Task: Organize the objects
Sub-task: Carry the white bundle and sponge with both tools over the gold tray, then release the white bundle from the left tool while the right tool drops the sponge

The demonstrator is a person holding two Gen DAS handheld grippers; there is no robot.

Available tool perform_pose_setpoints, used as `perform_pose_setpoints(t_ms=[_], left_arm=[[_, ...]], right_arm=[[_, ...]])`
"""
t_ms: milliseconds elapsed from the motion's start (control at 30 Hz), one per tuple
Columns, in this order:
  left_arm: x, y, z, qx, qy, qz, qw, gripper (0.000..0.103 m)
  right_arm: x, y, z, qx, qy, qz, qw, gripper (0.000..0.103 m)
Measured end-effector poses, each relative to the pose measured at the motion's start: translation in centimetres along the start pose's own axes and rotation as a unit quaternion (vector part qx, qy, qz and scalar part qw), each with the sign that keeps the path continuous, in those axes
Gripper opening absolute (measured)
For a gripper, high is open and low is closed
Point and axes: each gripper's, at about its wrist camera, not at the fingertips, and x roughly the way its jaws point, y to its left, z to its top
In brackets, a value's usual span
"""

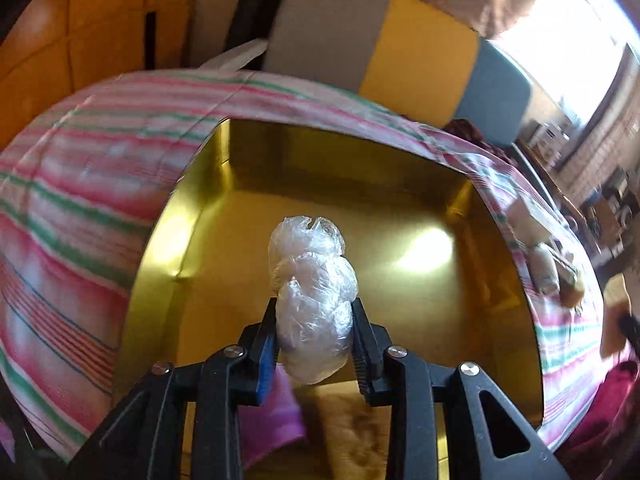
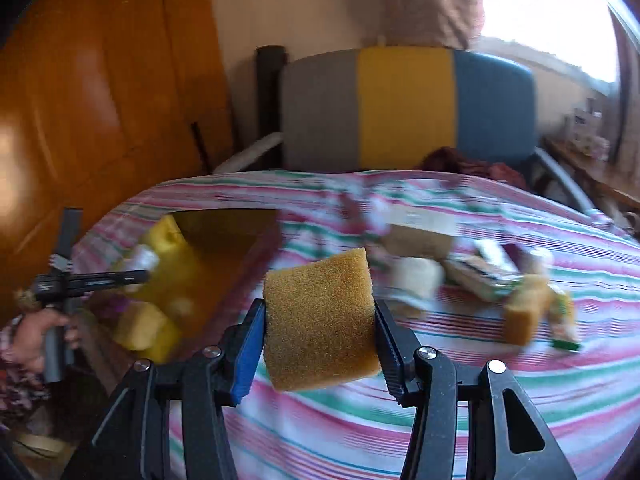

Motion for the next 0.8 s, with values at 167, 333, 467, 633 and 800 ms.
perform_pose_setpoints(t_ms=[167, 333, 467, 633, 800], left_arm=[[-0.6, 1.4, -0.2, -0.049, -0.006, -0.004, 0.9988, 0.046], [-2.7, 1.6, -1.3, -0.070, -0.035, -0.023, 0.9967, 0.047], [-5.0, 1.8, -1.8, -0.100, -0.083, -0.004, 0.9915, 0.047], [-8.0, 2.3, -2.6, -0.133, -0.133, 0.020, 0.9820, 0.047], [-9.9, 2.1, -4.0, -0.132, -0.162, 0.034, 0.9773, 0.047]], right_arm=[[2.0, 4.0, 0.3, -0.021, 0.016, 0.038, 0.999, 0.052], [4.3, 6.6, 0.3, -0.022, 0.044, 0.072, 0.996, 0.052], [6.2, 8.5, 0.5, -0.022, 0.064, 0.089, 0.994, 0.052], [9.4, 10.8, 1.4, -0.007, 0.098, 0.096, 0.990, 0.052], [13.4, 12.6, 2.6, 0.010, 0.129, 0.104, 0.986, 0.053]])
